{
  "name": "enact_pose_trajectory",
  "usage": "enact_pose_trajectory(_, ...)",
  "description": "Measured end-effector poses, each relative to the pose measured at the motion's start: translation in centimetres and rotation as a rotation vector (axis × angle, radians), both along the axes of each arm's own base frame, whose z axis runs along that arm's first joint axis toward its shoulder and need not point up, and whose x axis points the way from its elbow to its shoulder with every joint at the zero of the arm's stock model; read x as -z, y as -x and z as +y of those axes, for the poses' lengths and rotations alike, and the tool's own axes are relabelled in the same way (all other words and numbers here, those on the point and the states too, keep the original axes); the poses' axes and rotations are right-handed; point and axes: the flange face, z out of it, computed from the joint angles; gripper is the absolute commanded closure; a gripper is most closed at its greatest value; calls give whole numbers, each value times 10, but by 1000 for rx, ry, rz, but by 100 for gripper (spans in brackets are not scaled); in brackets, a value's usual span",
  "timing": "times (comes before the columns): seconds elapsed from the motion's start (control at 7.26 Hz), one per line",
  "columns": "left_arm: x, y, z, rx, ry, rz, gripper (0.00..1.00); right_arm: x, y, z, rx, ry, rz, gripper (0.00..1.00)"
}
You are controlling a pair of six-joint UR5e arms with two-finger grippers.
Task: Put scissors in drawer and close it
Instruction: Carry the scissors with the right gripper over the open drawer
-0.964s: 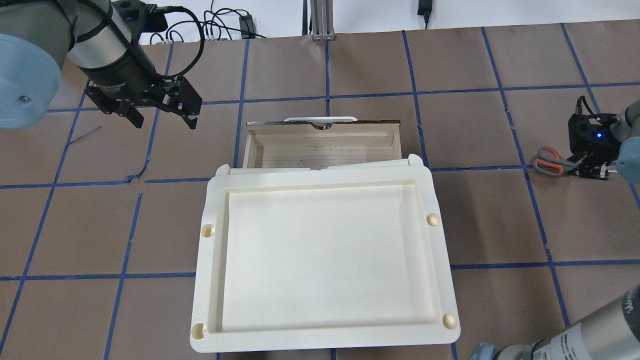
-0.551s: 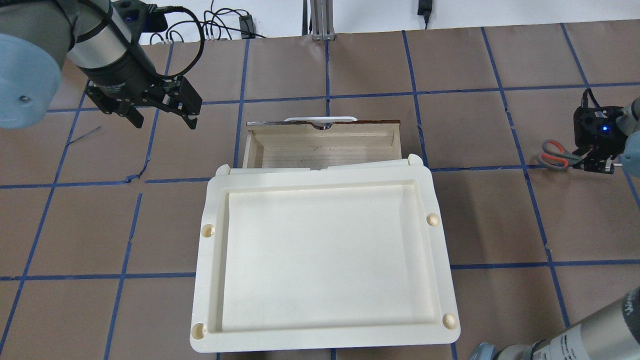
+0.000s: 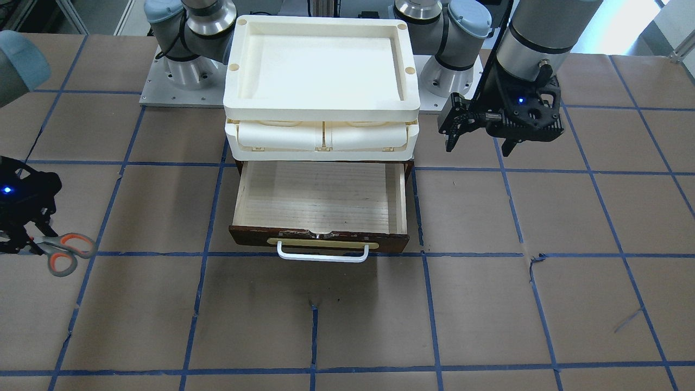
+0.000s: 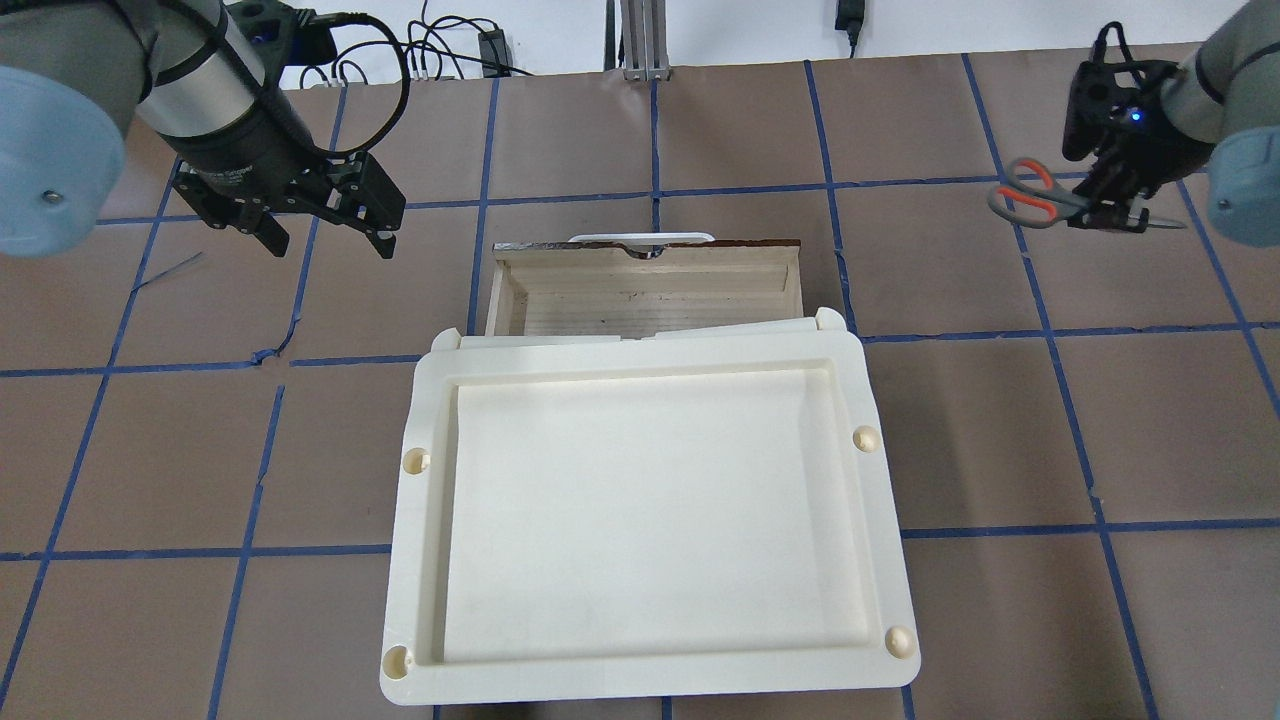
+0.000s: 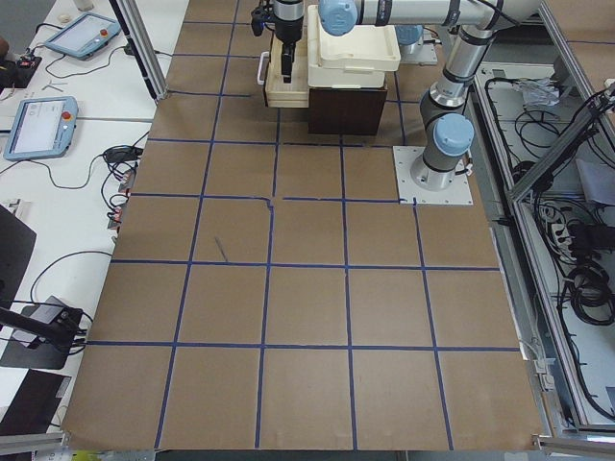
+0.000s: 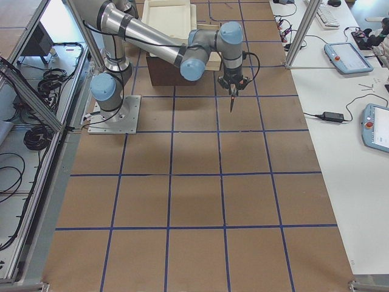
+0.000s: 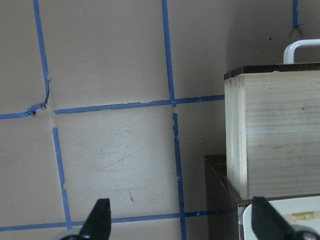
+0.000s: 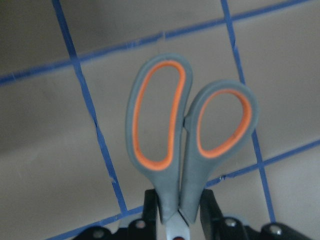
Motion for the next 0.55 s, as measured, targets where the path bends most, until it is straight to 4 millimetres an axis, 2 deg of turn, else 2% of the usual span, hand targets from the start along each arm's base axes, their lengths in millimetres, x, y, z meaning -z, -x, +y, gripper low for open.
enact_pose_trajectory(0.14, 0, 0, 0, -1, 0, 0, 0, -24, -56, 0, 4, -13, -22, 97)
enact_pose_trajectory(0.28, 0, 0, 0, -1, -1, -1, 0, -40, -104, 5, 13, -27, -41, 96)
enact_pose_trajectory(0.41, 0, 0, 1, -2, -2, -1, 0, -46, -149, 14, 19, -40, -54, 96)
enact_pose_trajectory(0.55, 0, 0, 1, -3, -2, 0, 0, -44, -194, 26, 19, -58, -60, 96)
